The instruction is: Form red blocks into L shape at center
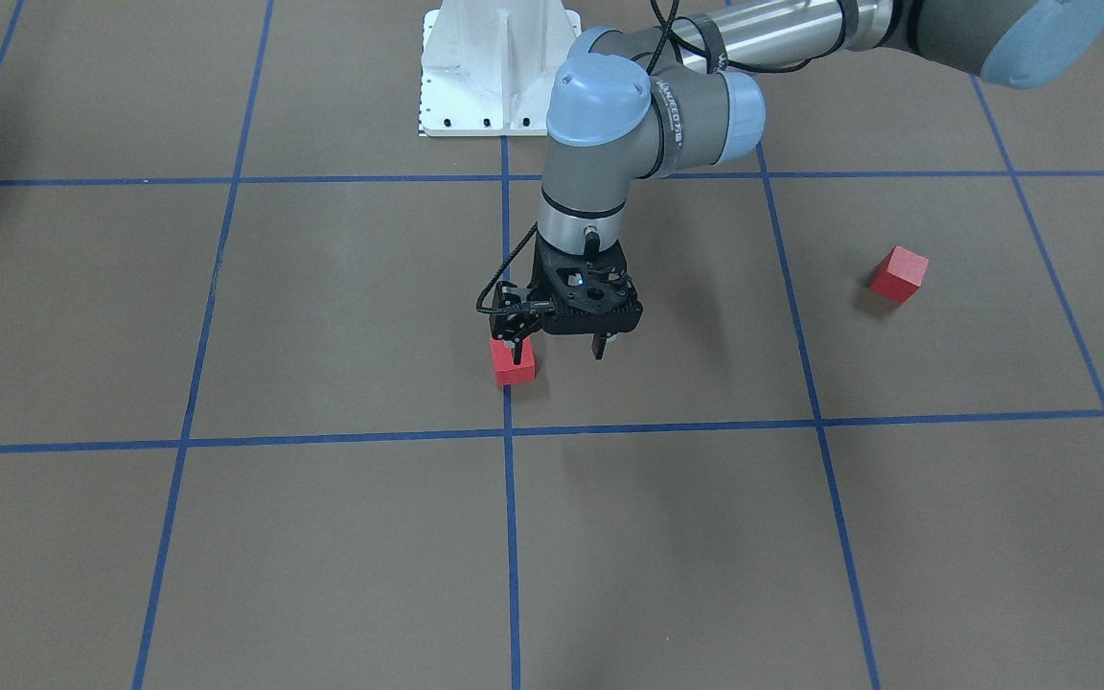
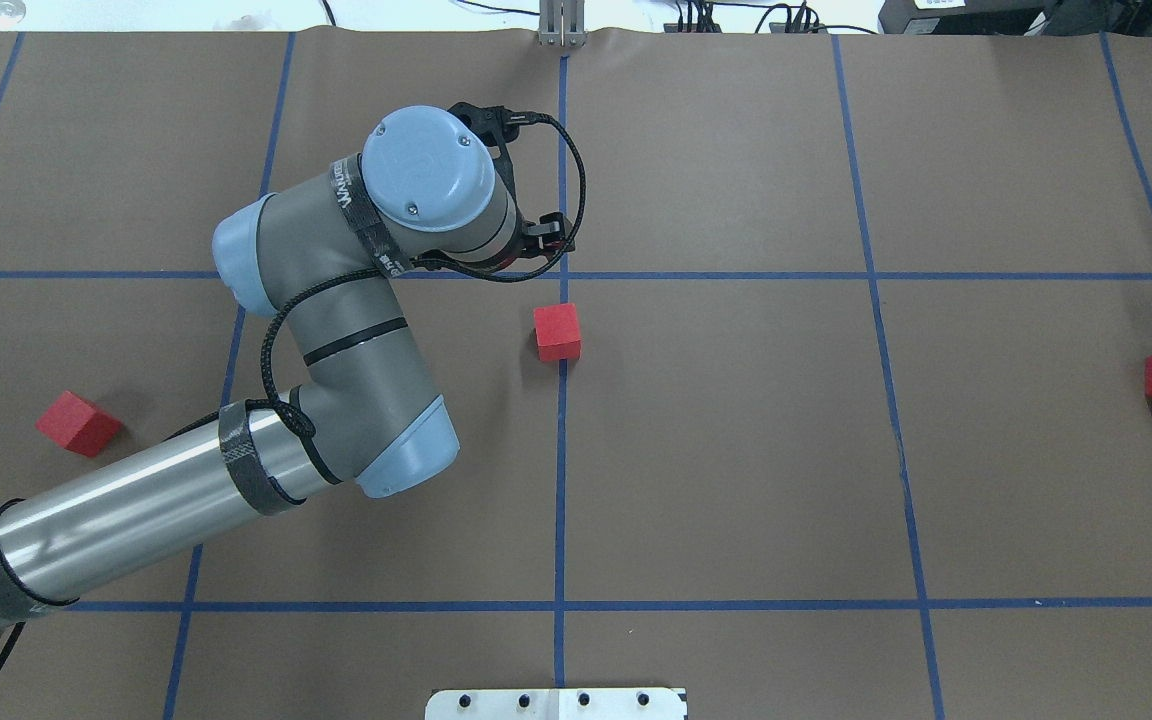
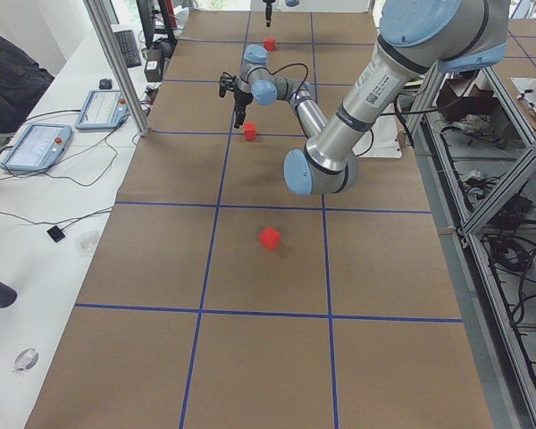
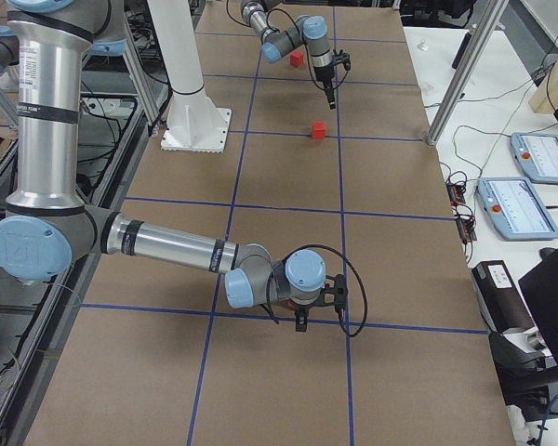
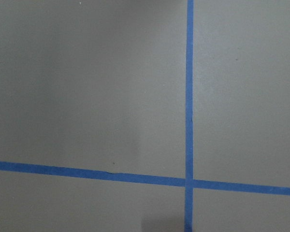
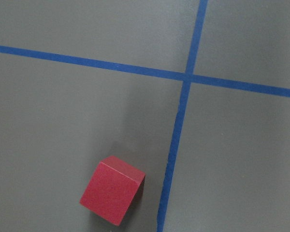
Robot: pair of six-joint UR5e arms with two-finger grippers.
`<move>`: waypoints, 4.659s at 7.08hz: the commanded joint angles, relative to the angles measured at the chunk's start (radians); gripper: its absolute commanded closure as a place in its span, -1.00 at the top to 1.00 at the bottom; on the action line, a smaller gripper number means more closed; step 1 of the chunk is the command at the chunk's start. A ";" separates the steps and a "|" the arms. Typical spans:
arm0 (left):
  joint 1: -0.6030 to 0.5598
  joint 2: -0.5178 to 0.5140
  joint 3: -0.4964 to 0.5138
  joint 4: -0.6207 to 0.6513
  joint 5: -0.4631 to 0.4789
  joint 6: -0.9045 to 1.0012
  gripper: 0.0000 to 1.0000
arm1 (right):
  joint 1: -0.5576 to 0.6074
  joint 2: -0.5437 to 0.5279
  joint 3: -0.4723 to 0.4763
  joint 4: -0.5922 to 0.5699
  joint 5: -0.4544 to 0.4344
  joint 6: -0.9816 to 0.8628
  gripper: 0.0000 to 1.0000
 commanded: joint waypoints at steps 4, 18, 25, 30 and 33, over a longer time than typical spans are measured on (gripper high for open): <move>-0.004 0.036 -0.003 -0.011 0.003 -0.010 1.00 | -0.111 0.024 -0.017 0.004 -0.013 0.134 0.98; -0.073 0.141 -0.117 -0.009 -0.009 0.027 1.00 | -0.185 0.075 0.097 -0.006 -0.085 0.292 -1.00; -0.403 0.559 -0.279 -0.016 -0.207 0.609 1.00 | -0.749 0.481 0.369 -0.227 -0.433 0.562 -1.00; -0.403 0.565 -0.268 -0.016 -0.207 0.609 1.00 | -0.957 0.812 0.255 -0.447 -0.581 0.786 -1.00; -0.401 0.579 -0.260 -0.016 -0.206 0.606 1.00 | -0.964 0.932 0.071 -0.412 -0.602 0.873 -1.00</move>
